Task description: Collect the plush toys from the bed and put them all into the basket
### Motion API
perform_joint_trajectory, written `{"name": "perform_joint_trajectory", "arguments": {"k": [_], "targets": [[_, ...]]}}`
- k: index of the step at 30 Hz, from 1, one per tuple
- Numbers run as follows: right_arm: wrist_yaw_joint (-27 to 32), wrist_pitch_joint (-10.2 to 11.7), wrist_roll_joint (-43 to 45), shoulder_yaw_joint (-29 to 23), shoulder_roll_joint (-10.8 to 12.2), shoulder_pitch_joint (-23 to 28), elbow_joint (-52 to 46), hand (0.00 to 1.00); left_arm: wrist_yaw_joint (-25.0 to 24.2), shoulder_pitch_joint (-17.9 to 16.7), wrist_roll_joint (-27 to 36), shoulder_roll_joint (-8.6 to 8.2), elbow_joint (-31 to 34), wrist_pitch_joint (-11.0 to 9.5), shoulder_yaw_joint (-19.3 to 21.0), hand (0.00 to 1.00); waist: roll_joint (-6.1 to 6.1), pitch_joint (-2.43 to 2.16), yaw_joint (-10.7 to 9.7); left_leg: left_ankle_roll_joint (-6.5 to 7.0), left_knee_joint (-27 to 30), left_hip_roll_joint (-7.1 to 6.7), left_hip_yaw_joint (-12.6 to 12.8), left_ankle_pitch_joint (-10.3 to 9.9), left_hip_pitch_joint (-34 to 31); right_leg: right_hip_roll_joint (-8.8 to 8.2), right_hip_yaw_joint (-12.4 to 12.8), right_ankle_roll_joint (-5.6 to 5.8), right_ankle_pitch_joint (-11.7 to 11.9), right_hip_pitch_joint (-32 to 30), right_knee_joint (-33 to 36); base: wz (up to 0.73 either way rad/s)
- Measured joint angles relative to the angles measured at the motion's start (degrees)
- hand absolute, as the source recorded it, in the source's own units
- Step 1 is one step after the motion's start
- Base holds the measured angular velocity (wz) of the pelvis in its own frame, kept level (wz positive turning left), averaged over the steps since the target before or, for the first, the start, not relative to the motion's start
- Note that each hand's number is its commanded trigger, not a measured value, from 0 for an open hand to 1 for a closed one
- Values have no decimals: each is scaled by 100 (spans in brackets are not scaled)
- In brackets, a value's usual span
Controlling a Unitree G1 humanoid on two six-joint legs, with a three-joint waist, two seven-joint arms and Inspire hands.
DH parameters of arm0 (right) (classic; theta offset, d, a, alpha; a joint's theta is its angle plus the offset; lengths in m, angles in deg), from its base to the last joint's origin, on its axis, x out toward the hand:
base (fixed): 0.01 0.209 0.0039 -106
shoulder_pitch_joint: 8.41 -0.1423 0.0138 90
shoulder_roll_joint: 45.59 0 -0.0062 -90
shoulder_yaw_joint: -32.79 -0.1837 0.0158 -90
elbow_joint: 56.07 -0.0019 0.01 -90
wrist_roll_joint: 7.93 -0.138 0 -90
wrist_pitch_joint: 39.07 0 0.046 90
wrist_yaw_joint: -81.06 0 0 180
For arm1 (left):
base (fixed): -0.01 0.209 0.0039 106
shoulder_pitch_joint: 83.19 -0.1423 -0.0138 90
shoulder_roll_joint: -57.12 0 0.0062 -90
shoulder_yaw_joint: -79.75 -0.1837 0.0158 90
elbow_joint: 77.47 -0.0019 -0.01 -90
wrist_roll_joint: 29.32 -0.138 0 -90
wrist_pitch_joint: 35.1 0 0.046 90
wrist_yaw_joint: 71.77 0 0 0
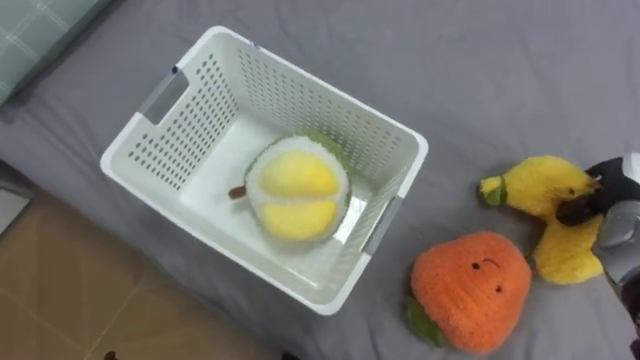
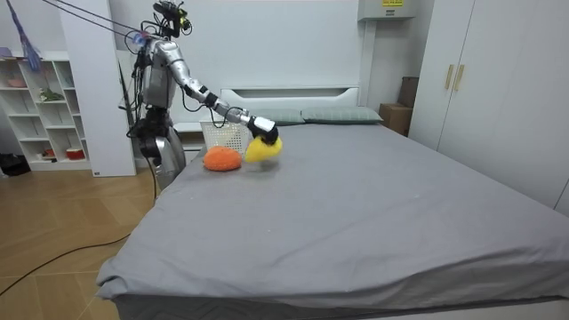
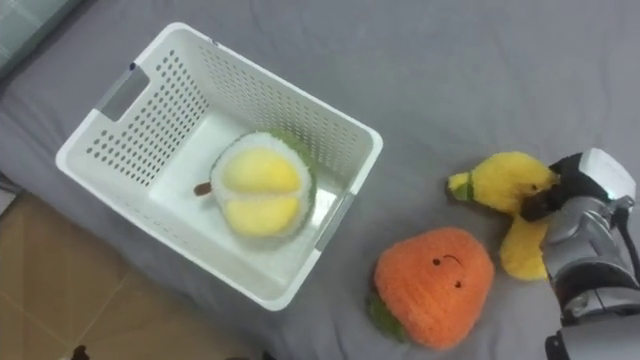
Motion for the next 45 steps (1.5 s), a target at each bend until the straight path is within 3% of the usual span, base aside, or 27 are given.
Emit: {"name": "perform_joint_trajectory", "arguments": {"k": [1,3,6,11,13,17,26,28,32,33,34,35,37,40,45], "targets": [[-89,-36,53,-20,3,216,-843,100,-2,-134,-9,12,110,3,21,0,-5,-53,-98,0,-80,7,38,0,190,1,46,2,-1,138,-11,-25],[-144,-25,75,-19,9,421,-1745,100,1,-217,26,11,146,-25,72,0,-10,-104,-205,0,-224,22,144,0,564,-2,101,13,-8,420,-27,-23],[-284,-84,357,-23,132,1105,-3308,100,18,-383,25,3,148,-160,217,0,-114,-237,-224,-3,-468,55,242,-3,1157,26,250,38,-26,920,-115,-22],[-765,-136,489,28,187,1144,-4423,100,19,-434,4,-122,192,-189,213,0,-131,-232,-294,-7,-516,65,304,-18,1434,64,373,36,-24,1158,-105,-12],[-1040,-310,571,125,187,1172,-4883,100,24,-446,-15,-125,195,-160,308,0,-127,-228,-260,-16,-515,66,306,-29,1518,50,410,35,-25,1240,-99,-2],[-1426,-453,960,250,265,1172,-5574,100,137,-468,-19,-170,186,-20,446,0,-130,-226,-190,-20,-497,60,308,-16,1516,86,431,23,-18,1245,-98,-1],[-2086,-641,1087,542,824,1141,-6014,100,249,-428,-282,-323,195,72,456,0,-158,-198,233,-9,-518,55,248,-18,1605,83,365,27,-20,1349,-99,4],[-2241,-791,1148,815,1031,1017,-6012,100,249,-412,-286,-361,202,140,441,0,-167,-191,298,-8,-518,56,221,-20,1604,83,322,32,-23,1337,-104,3],[-2469,-871,1168,1303,1224,856,-6006,100,248,-365,-295,-368,207,175,395,0,-182,-178,460,-9,-516,59,180,-19,1618,82,245,34,-23,1348,-115,8],[-2542,-862,1171,1428,1302,807,-5943,99,248,-344,-309,-369,206,183,398,0,-185,-152,506,-9,-515,54,142,-18,1623,77,182,36,-25,1373,-121,15],[-2592,-868,1174,1497,1388,804,-5846,66,249,-301,-419,-378,206,186,404,0,-195,-118,596,-9,-514,50,122,-18,1627,76,169,45,-30,1388,-130,15],[-2609,-867,1175,1536,1437,797,-5777,2,249,-285,-426,-383,207,186,404,0,-199,-98,646,-9,-514,46,98,-18,1628,74,165,46,-31,1397,-132,13],[-2812,-932,1344,1669,1666,770,-5436,0,241,-247,-553,-422,207,195,401,0,-222,-72,809,-5,-519,27,23,-21,1606,69,159,55,-37,1400,-144,14],[-3098,-988,1680,1784,1846,770,-5193,0,233,-227,-790,-522,212,269,420,0,-257,-78,1007,-1,-510,-19,-63,-21,1535,54,135,71,-47,1389,-216,12],[-3125,-983,1815,1785,2082,603,-4622,0,233,-216,-788,-605,212,319,421,0,-319,-81,1148,4,-504,-26,-105,-15,1499,38,20,80,-52,1379,-217,8]]}}
